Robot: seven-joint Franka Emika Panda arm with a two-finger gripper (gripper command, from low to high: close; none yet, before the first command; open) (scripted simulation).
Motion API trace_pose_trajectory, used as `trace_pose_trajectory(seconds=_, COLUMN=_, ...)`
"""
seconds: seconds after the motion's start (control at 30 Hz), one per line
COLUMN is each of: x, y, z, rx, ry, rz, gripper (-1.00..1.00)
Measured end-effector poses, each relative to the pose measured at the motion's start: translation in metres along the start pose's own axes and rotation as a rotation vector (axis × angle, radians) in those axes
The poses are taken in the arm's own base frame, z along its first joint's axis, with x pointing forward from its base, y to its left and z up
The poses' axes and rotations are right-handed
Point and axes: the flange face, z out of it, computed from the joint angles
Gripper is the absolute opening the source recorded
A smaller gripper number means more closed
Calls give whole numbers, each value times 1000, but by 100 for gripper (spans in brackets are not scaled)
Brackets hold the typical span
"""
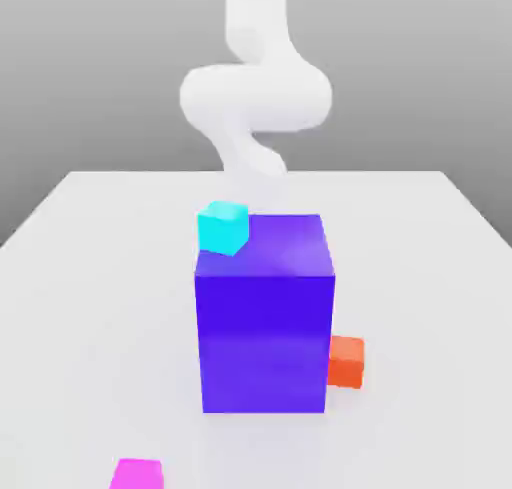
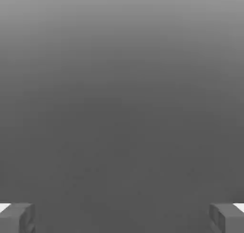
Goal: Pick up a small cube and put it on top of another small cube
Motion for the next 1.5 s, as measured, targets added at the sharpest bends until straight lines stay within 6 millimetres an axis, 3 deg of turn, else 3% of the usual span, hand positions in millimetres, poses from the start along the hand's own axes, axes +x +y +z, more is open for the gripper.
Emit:
trace_pose_trajectory(seconds=0.23, x=16, y=25, z=127, rx=-112, ry=-141, rz=15, gripper=0)
trace_pose_trajectory(seconds=0.5, x=7, y=82, z=261, rx=-251, ry=-280, rz=35, gripper=0)
trace_pose_trajectory(seconds=0.8, x=-31, y=179, z=389, rx=-429, ry=-414, rz=53, gripper=0)
trace_pose_trajectory(seconds=0.97, x=-63, y=243, z=444, rx=-533, ry=-478, rz=53, gripper=0)
trace_pose_trajectory(seconds=1.1, x=-89, y=276, z=486, rx=-550, ry=-487, rz=52, gripper=0)
trace_pose_trajectory(seconds=1.13, x=-94, y=282, z=494, rx=-551, ry=-488, rz=53, gripper=-100)
trace_pose_trajectory(seconds=1.37, x=-95, y=283, z=495, rx=-551, ry=-489, rz=53, gripper=-100)
trace_pose_trajectory(seconds=1.5, x=-72, y=259, z=459, rx=-551, ry=-489, rz=54, gripper=-100)
